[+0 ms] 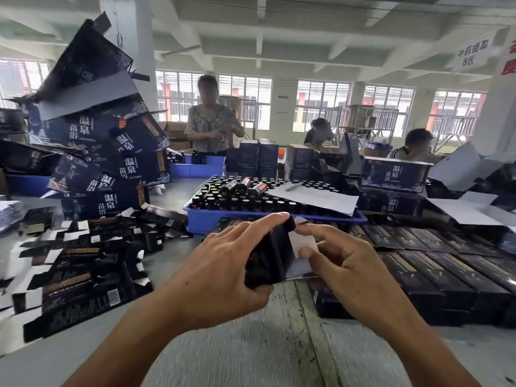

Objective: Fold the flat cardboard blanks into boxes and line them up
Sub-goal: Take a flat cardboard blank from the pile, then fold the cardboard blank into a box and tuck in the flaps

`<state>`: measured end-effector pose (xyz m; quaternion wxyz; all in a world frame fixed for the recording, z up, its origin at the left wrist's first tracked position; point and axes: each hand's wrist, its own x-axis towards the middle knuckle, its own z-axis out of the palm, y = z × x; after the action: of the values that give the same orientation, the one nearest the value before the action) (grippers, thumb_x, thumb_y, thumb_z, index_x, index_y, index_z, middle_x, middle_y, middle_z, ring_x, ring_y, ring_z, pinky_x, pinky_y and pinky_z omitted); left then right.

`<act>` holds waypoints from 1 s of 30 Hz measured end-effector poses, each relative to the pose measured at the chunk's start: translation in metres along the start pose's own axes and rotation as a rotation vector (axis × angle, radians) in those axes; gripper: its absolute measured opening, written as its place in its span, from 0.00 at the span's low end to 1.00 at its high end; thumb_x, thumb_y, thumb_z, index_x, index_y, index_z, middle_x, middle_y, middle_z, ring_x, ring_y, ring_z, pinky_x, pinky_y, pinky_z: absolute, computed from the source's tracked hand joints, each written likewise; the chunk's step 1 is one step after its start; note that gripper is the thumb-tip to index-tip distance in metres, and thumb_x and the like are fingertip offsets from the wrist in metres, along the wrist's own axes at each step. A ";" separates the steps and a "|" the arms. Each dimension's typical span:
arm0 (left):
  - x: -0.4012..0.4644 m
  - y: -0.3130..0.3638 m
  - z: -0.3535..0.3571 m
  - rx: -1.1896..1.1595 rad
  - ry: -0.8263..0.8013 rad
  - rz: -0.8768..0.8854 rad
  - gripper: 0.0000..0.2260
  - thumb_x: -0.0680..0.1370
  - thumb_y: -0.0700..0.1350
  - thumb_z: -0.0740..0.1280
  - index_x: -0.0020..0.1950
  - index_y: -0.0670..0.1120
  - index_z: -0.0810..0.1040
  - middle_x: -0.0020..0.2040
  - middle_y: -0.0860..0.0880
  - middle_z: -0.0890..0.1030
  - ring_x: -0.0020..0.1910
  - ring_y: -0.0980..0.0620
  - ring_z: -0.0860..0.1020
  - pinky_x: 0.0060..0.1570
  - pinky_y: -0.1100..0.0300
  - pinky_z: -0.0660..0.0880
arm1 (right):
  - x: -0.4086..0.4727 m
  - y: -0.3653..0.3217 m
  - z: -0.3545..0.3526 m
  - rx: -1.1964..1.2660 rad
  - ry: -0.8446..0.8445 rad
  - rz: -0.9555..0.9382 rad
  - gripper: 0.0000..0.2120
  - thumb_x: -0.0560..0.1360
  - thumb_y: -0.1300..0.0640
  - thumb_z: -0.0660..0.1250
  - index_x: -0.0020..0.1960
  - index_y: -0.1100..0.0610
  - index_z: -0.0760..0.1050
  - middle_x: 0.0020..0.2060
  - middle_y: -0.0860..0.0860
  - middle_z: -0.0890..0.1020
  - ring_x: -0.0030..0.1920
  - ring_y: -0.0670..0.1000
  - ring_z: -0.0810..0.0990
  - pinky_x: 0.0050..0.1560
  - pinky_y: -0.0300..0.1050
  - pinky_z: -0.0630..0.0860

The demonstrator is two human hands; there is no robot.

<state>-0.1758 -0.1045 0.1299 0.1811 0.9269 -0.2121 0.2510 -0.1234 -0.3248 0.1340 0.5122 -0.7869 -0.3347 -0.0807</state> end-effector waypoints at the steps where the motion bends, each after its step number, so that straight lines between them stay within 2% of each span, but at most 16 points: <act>1: 0.000 0.001 -0.001 -0.004 0.008 -0.001 0.44 0.71 0.57 0.72 0.73 0.78 0.43 0.60 0.76 0.63 0.60 0.70 0.66 0.59 0.64 0.69 | 0.000 0.000 0.000 0.015 -0.016 0.011 0.16 0.79 0.49 0.66 0.60 0.28 0.75 0.44 0.43 0.86 0.42 0.45 0.86 0.47 0.46 0.84; 3: -0.002 0.003 -0.005 -0.006 0.011 -0.006 0.42 0.72 0.57 0.71 0.73 0.77 0.46 0.63 0.74 0.64 0.59 0.59 0.71 0.60 0.56 0.74 | 0.000 0.001 0.001 0.052 -0.041 0.033 0.18 0.81 0.52 0.65 0.61 0.29 0.74 0.46 0.44 0.86 0.44 0.47 0.87 0.49 0.48 0.84; 5: -0.002 0.005 -0.008 0.002 0.001 0.007 0.39 0.72 0.58 0.69 0.73 0.77 0.49 0.68 0.73 0.63 0.61 0.56 0.72 0.60 0.52 0.76 | -0.001 0.001 0.000 0.059 -0.051 0.033 0.17 0.81 0.52 0.65 0.62 0.30 0.74 0.47 0.43 0.86 0.44 0.47 0.87 0.49 0.49 0.85; 8: -0.002 0.006 -0.011 0.018 -0.031 0.027 0.35 0.72 0.60 0.66 0.73 0.77 0.52 0.71 0.73 0.59 0.64 0.57 0.71 0.61 0.52 0.76 | -0.001 0.001 0.000 0.063 -0.029 0.017 0.13 0.81 0.48 0.64 0.62 0.31 0.74 0.47 0.42 0.86 0.44 0.46 0.86 0.46 0.48 0.85; 12: -0.003 0.009 -0.011 0.021 -0.041 0.060 0.33 0.71 0.61 0.65 0.71 0.79 0.53 0.70 0.74 0.59 0.64 0.61 0.70 0.61 0.54 0.75 | 0.000 0.001 0.000 0.064 0.010 0.000 0.12 0.78 0.44 0.65 0.60 0.33 0.76 0.47 0.41 0.84 0.46 0.46 0.85 0.44 0.45 0.85; 15: -0.003 0.011 -0.013 0.010 -0.048 0.055 0.31 0.70 0.64 0.62 0.71 0.78 0.55 0.70 0.74 0.58 0.64 0.63 0.70 0.61 0.56 0.75 | -0.002 0.001 -0.001 0.069 0.023 -0.015 0.11 0.80 0.47 0.65 0.60 0.34 0.76 0.47 0.41 0.84 0.48 0.45 0.84 0.42 0.41 0.83; 19: -0.003 0.012 -0.013 -0.011 -0.050 0.051 0.29 0.70 0.64 0.62 0.70 0.79 0.57 0.69 0.74 0.59 0.64 0.64 0.70 0.59 0.57 0.76 | -0.003 0.000 -0.001 0.053 0.054 -0.021 0.17 0.82 0.53 0.65 0.62 0.31 0.76 0.48 0.44 0.85 0.47 0.46 0.85 0.42 0.42 0.84; 22: -0.003 0.012 -0.011 -0.024 -0.071 0.034 0.29 0.69 0.71 0.61 0.68 0.81 0.56 0.70 0.75 0.57 0.66 0.64 0.69 0.60 0.55 0.76 | -0.003 0.000 0.001 0.029 0.068 -0.022 0.18 0.82 0.52 0.64 0.64 0.30 0.74 0.50 0.47 0.85 0.46 0.47 0.86 0.44 0.43 0.84; 25: -0.002 0.011 -0.010 -0.021 -0.070 0.007 0.30 0.67 0.78 0.58 0.68 0.81 0.54 0.70 0.78 0.54 0.69 0.63 0.67 0.64 0.55 0.73 | -0.004 0.000 0.002 0.010 0.090 -0.024 0.19 0.82 0.52 0.64 0.67 0.31 0.72 0.51 0.48 0.84 0.44 0.44 0.85 0.42 0.37 0.82; 28: -0.002 0.008 -0.010 -0.041 -0.042 -0.017 0.30 0.67 0.77 0.58 0.69 0.79 0.57 0.69 0.78 0.54 0.69 0.61 0.67 0.66 0.52 0.72 | -0.004 -0.002 0.003 0.004 0.120 -0.032 0.20 0.81 0.51 0.65 0.67 0.30 0.70 0.46 0.45 0.85 0.41 0.43 0.85 0.38 0.30 0.77; 30: -0.002 0.006 -0.011 -0.051 -0.036 -0.031 0.30 0.68 0.77 0.60 0.69 0.78 0.58 0.69 0.77 0.55 0.70 0.59 0.67 0.67 0.50 0.71 | -0.004 -0.004 0.004 0.015 0.126 -0.029 0.22 0.81 0.51 0.65 0.68 0.28 0.66 0.45 0.41 0.85 0.41 0.43 0.85 0.37 0.29 0.77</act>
<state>-0.1848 -0.1041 0.1388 0.2046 0.9295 -0.2072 0.2262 -0.1300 -0.3222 0.1334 0.5371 -0.7714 -0.3136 -0.1348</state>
